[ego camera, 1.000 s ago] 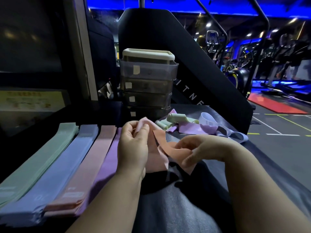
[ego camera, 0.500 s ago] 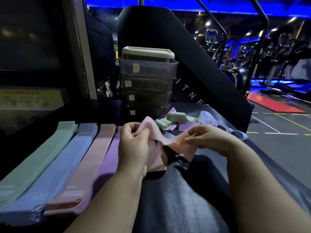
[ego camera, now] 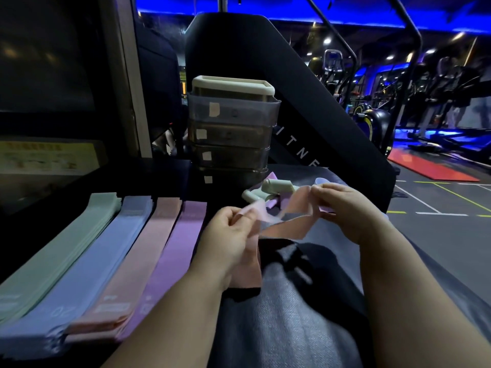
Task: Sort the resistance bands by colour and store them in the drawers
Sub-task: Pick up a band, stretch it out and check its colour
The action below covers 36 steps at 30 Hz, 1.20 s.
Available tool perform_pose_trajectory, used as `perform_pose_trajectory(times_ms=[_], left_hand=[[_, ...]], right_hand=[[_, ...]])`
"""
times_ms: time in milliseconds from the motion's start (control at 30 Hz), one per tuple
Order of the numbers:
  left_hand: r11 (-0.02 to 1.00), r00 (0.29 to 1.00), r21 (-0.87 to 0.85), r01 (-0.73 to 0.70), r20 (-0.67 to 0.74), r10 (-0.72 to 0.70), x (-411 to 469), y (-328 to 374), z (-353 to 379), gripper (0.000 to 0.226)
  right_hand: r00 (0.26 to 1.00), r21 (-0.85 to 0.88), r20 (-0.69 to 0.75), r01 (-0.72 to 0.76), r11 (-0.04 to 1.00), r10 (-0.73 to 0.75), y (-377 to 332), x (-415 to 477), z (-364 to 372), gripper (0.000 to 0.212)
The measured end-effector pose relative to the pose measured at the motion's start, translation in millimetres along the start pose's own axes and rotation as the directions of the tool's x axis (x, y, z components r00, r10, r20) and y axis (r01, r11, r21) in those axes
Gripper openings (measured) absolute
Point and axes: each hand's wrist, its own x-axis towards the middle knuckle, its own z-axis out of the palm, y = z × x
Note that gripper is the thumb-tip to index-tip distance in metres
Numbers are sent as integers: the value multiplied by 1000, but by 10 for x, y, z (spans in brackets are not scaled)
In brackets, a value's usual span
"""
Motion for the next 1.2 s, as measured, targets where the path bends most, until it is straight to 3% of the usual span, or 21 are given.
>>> perform_pose_trajectory(times_ms=[167,467,633,833,933,1100,1200], left_hand=[[888,993,451,-94,102,53,-50,-38,-6,21],[634,988,759,-151,129,82,-87,-30,-61,16],[532,987,831,-162,135,91,-96,-65,-80,21],[562,988,817,-128,152,4,-106,-74,-100,9],[432,984,888,-160,178,-2,-109,-70,-90,12],[500,978,842,-202,197,64,-104,-41,-75,11],[569,980,798,-199,179,90,-108,-35,-64,11]], right_hand=[[998,-340,-57,-54,939,37,105,92,-136,34],[979,-528,-149,-199,825,141,324,298,-334,23],[984,-473,-150,-161,866,101,283,261,-281,29],[982,-234,-190,-43,971,-3,222,243,-353,22],[983,-109,-185,-27,994,6,214,225,-352,7],[987,-168,-162,-26,985,-2,250,240,-386,10],[950,-126,-314,-46,991,4,267,277,-410,22]])
